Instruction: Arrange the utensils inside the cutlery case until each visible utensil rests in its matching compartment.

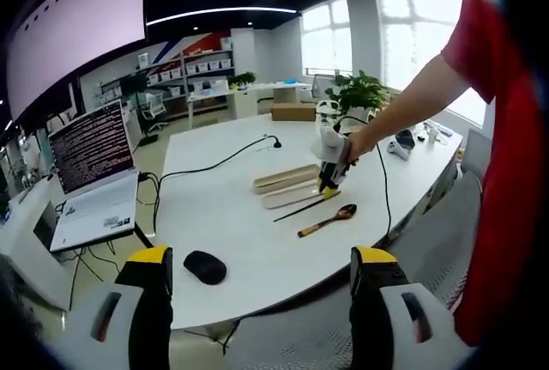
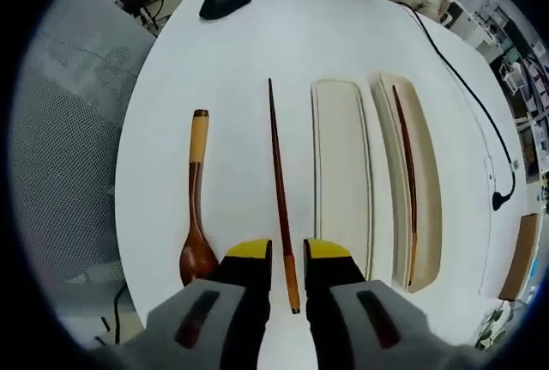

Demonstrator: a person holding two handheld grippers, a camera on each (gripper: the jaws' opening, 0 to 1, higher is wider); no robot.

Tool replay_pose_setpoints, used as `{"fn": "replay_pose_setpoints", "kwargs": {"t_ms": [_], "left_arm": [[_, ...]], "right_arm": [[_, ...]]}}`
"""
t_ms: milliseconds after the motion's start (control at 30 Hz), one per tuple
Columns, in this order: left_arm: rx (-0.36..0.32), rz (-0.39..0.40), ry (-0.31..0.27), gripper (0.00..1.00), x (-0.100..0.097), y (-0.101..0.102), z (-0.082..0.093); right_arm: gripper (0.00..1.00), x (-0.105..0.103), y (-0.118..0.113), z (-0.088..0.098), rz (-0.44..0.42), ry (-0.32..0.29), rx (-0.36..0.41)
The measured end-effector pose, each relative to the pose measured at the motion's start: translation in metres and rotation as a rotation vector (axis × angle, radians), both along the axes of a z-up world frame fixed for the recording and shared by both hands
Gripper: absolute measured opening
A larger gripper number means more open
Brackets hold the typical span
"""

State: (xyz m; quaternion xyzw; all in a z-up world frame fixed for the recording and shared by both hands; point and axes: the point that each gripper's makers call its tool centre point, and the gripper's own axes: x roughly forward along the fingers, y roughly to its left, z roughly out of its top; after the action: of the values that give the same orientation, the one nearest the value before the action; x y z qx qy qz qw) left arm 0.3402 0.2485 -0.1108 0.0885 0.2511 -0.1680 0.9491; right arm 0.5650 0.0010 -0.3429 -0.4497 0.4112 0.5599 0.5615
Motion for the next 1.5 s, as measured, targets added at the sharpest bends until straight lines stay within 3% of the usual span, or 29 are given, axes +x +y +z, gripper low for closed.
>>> {"fn": "replay_pose_setpoints", "kwargs": {"t_ms": [900,1500], "left_arm": [[-0.005,0.018,0.02,0.88,-0.004,0.004,-0.006],[-0.01,0.029,0.022,0.88,-0.005,0.003,-0.007]], "right_arm": [[0.12,-0.002,-0.001,-0.021,0.013,0.014,-0.043],[0.1,0.002,-0.001,-0.021,-0.031,0.035,-0.064]]}}
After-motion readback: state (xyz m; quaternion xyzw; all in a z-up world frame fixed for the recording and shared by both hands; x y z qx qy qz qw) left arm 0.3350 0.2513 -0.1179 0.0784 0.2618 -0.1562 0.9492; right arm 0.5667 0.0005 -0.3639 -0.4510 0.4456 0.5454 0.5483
